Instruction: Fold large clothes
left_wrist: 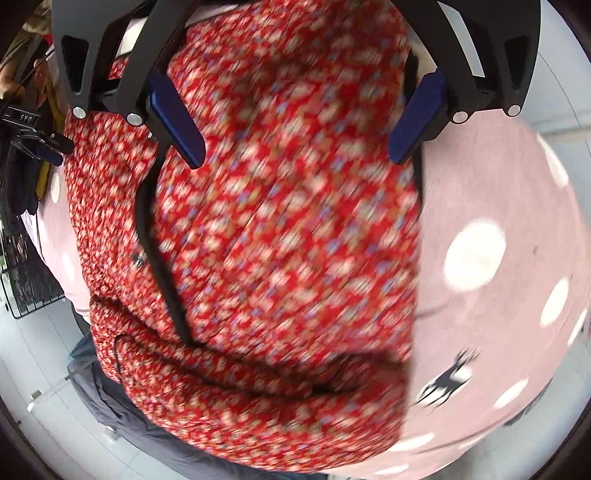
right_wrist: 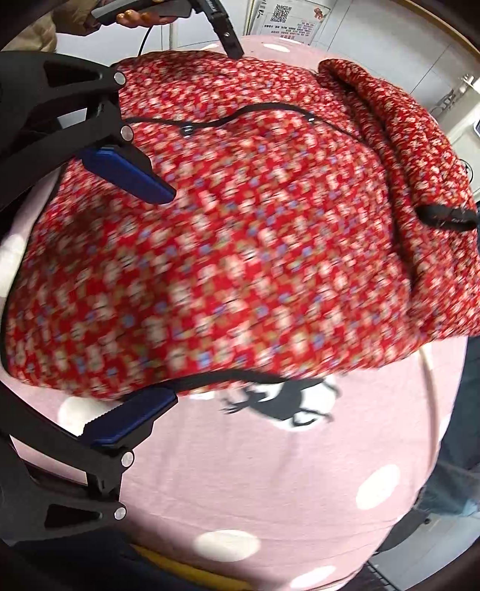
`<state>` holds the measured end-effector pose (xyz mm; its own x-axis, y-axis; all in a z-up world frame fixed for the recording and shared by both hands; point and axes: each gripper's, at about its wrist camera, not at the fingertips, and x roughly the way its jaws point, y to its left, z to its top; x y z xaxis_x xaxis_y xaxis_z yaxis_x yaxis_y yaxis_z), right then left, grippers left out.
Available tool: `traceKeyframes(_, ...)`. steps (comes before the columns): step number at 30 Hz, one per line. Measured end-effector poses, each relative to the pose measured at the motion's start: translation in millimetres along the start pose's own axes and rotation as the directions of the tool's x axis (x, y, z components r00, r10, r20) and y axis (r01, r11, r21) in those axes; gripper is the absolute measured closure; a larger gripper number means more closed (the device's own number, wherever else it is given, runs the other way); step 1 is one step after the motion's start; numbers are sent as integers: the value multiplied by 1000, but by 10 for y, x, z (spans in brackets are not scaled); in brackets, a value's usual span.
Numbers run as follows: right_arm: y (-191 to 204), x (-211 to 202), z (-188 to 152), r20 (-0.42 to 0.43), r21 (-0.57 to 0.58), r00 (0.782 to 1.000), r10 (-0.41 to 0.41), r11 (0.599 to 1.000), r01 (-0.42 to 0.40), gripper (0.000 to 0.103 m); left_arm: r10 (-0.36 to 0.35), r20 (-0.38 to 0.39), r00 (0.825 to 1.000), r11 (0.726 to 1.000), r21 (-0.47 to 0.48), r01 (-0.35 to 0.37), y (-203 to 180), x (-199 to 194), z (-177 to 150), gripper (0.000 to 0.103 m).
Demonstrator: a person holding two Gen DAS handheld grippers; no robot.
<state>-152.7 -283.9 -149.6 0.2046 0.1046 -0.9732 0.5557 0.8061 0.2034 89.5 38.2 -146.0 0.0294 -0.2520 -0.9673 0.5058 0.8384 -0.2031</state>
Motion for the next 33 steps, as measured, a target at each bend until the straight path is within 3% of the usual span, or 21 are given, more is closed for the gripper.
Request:
traceKeyframes(8,-209,-45,-486,-14,-16,999,31,999,-31,5,1,23,1000,996,-87,1,496,-206,-318,6)
traceKeyframes(14,-598,-105,-665,-5,65,999,41,997,-40,5,37,27,999,997,-64,-36,680,-167,-444,6)
traceKeyframes(20,-933,-191,-970,7,69,998,66,995,-66,5,74,76,994,996,-61,-69,796,-175,-678,6)
traceKeyframes(24,-1169,-191,-1216,-9,137,990,139,981,-137,5,8,87,996,989,-145,4,995,-184,-825,6)
traceKeyframes(29,-1313,-312,-1276,-35,103,982,186,978,-182,5,-127,58,990,982,-135,133,950,-121,-853,7)
traceKeyframes(33,-1083,-11,-1086,-92,119,962,258,962,-246,5,-75,8,997,992,-101,75,804,129,-936,7)
